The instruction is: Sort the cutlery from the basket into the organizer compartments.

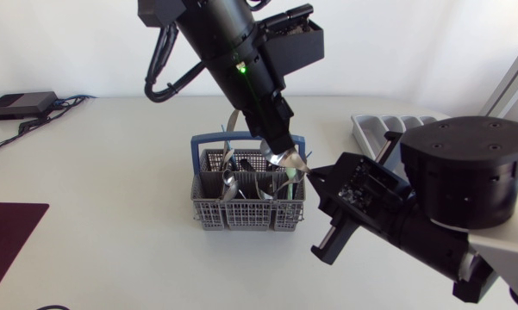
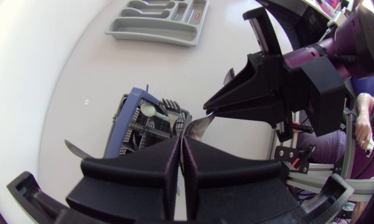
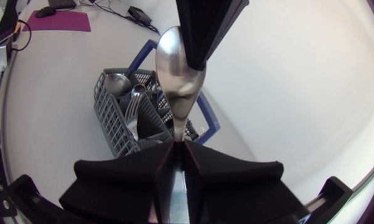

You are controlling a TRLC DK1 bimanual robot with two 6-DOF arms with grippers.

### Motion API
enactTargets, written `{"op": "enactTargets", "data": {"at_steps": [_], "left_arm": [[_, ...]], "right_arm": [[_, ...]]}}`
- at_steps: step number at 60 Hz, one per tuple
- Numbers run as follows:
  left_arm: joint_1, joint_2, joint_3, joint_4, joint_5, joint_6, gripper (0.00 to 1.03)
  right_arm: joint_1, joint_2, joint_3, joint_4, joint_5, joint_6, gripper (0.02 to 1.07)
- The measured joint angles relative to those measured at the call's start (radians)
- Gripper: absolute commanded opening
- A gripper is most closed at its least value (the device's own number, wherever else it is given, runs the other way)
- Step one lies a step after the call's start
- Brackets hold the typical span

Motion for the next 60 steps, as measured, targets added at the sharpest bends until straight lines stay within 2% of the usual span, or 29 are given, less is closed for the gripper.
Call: {"op": "enactTargets", "data": {"at_steps": [20,26,35,40,49,60], "left_arm": [[-0.003,0.0,-0.002,-0.002,0.003,0.0,0.04],[-0.003,0.0,-0.002,-0.001,0.004,0.0,0.23],[-0.009,0.0,-0.002,0.004,0.021,-0.002,0.44],[-0.009,0.0,0.001,0.023,0.053,-0.019,0.52],[-0.008,-0.005,0.011,0.088,0.107,-0.045,0.56],[0.03,-0.048,0.011,0.206,0.119,-0.072,0.57]], "right_arm": [[0.004,0.0,-0.001,-0.006,0.0,0.004,0.08],[0.004,0.0,-0.001,-0.006,0.0,0.005,0.08],[0.004,0.0,-0.009,-0.006,-0.008,0.012,0.08],[0.004,0.001,-0.024,-0.007,-0.016,0.013,0.08],[0.005,0.005,-0.04,-0.018,-0.016,0.019,0.08],[-0.048,-0.016,-0.04,-0.074,-0.039,0.035,0.08]]}}
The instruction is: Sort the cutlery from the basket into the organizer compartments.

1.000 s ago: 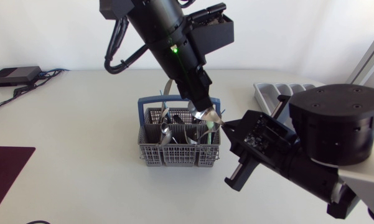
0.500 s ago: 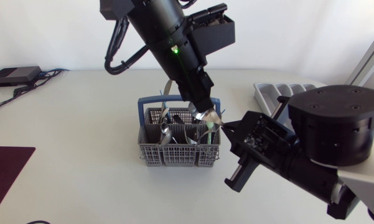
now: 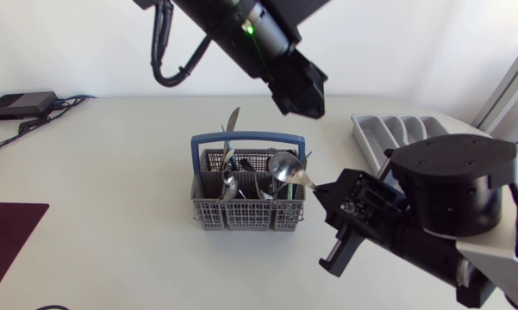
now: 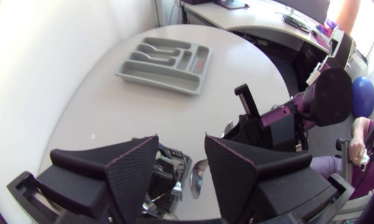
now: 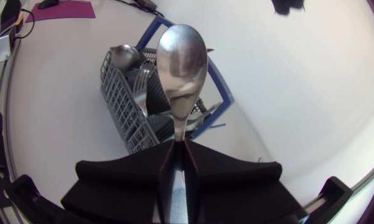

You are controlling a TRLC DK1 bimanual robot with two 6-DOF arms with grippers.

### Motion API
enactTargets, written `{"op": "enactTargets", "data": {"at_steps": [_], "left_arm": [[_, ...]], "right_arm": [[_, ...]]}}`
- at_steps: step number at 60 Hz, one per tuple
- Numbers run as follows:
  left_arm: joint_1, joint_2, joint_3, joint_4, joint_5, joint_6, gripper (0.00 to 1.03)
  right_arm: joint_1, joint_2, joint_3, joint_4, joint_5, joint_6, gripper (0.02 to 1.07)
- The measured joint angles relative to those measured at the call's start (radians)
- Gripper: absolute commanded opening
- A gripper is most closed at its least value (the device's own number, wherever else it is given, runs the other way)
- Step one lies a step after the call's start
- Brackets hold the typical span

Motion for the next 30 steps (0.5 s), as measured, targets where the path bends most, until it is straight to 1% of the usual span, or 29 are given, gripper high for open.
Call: {"op": "enactTargets", "data": {"at_steps": [6,11,18,26,30], "left_arm": [[0.051,-0.05,-0.019,0.085,-0.017,-0.021,0.57],[0.074,-0.109,-0.089,0.179,-0.09,-0.027,0.57],[0.073,-0.192,-0.227,0.296,-0.188,-0.029,0.57],[0.073,-0.252,-0.339,0.343,-0.249,-0.029,0.57],[0.073,-0.285,-0.403,0.384,-0.272,-0.028,0.57]], "right_arm": [[-0.101,-0.026,0.0,-0.019,-0.04,0.006,0.08],[-0.202,-0.042,0.0,-0.037,-0.094,0.011,0.08],[-0.348,-0.045,0.0,-0.039,-0.166,0.022,0.08],[-0.534,-0.018,0.011,-0.039,-0.275,0.023,0.08],[-0.623,0.019,0.031,-0.039,-0.325,0.03,0.08]]}}
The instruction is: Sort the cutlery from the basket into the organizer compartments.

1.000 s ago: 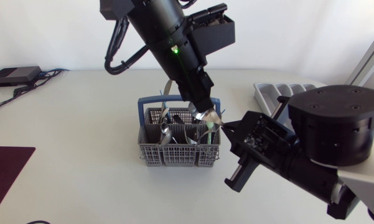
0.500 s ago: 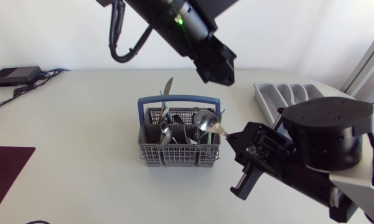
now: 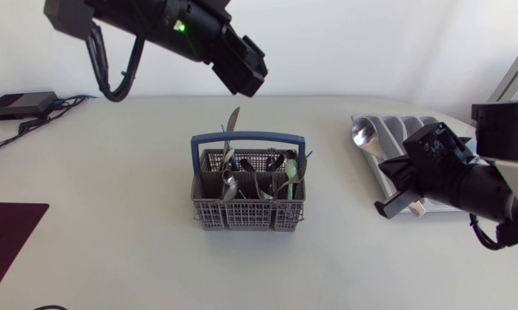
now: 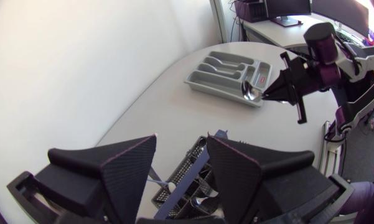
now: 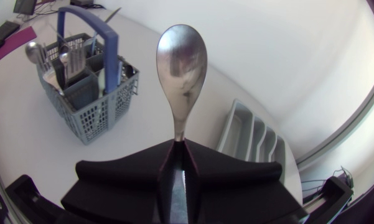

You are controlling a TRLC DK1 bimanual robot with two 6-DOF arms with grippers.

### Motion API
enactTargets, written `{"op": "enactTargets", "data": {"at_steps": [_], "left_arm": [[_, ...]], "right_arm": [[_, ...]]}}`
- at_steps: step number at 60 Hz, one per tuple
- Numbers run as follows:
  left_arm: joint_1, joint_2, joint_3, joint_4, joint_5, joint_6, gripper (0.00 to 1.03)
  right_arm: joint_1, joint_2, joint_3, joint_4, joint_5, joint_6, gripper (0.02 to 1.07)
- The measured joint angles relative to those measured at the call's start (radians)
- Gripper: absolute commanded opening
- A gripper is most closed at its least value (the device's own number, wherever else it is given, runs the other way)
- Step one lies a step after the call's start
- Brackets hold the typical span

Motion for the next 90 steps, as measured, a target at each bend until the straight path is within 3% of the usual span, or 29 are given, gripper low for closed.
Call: {"op": "enactTargets", "data": {"at_steps": [13,26,58,90], "left_arm": [[0.0,-0.122,-0.219,0.116,-0.057,0.011,0.57],[0.0,-0.226,-0.391,0.209,-0.059,0.03,0.57],[-0.011,-0.335,-0.596,0.352,-0.071,0.064,0.57],[-0.059,-0.434,-0.727,0.432,-0.07,0.113,0.57]], "right_arm": [[-0.239,0.199,0.101,0.011,-0.132,0.026,0.08],[-0.365,0.403,0.221,0.039,-0.177,0.056,0.08],[-0.469,0.872,0.586,0.084,-0.183,0.113,0.08],[-0.482,1.185,0.938,0.058,-0.156,0.158,0.08]]}}
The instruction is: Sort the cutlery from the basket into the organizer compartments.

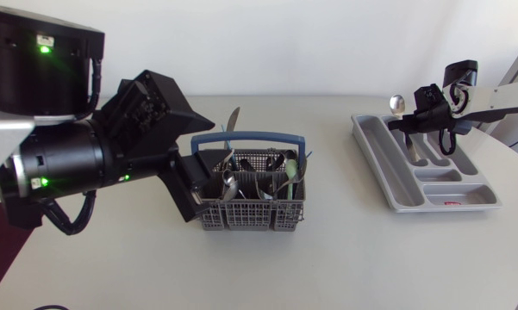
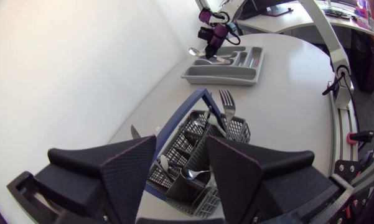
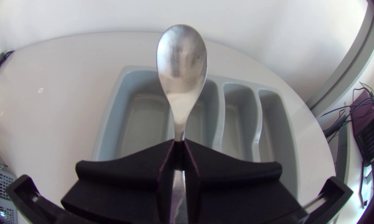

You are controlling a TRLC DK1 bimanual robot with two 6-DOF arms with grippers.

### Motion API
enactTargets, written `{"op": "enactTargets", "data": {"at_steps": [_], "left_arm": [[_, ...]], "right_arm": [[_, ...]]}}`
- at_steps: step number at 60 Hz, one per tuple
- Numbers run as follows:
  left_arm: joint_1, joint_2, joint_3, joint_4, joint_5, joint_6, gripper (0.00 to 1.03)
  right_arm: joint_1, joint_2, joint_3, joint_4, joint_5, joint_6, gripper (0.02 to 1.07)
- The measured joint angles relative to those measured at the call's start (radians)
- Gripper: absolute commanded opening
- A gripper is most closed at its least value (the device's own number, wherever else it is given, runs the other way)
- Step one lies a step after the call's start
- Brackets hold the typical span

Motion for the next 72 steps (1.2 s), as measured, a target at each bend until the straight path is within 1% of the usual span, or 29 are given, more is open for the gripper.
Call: {"op": "enactTargets", "data": {"at_steps": [20,32,46,51,60,62,67,72], "left_arm": [[-0.027,-0.014,-0.023,0.003,-0.004,0.016,0.57],[-0.043,-0.015,-0.024,0.003,-0.008,0.019,0.57],[-0.052,-0.015,-0.024,0.003,-0.012,0.023,0.57],[-0.057,-0.015,-0.027,0.003,-0.012,0.026,0.57],[-0.082,-0.015,-0.047,0.004,-0.015,0.05,0.57],[-0.087,-0.015,-0.05,0.003,-0.015,0.051,0.57],[-0.095,-0.015,-0.052,0.003,-0.015,0.053,0.57],[-0.097,-0.008,-0.05,-0.006,-0.015,0.047,0.57]], "right_arm": [[-0.019,0.111,0.076,-0.023,0.026,0.011,0.08],[-0.021,0.143,0.085,-0.047,0.033,0.011,0.1],[-0.022,0.156,0.094,-0.056,0.033,0.011,0.35],[-0.023,0.156,0.094,-0.058,0.036,0.011,0.5],[-0.031,0.14,0.078,-0.058,0.038,0.01,0.72],[-0.034,0.123,0.061,-0.057,0.037,0.01,0.75],[-0.034,0.061,0.002,-0.048,0.037,0.006,0.78],[-0.032,-0.024,-0.064,-0.038,0.036,-0.002,0.78]]}}
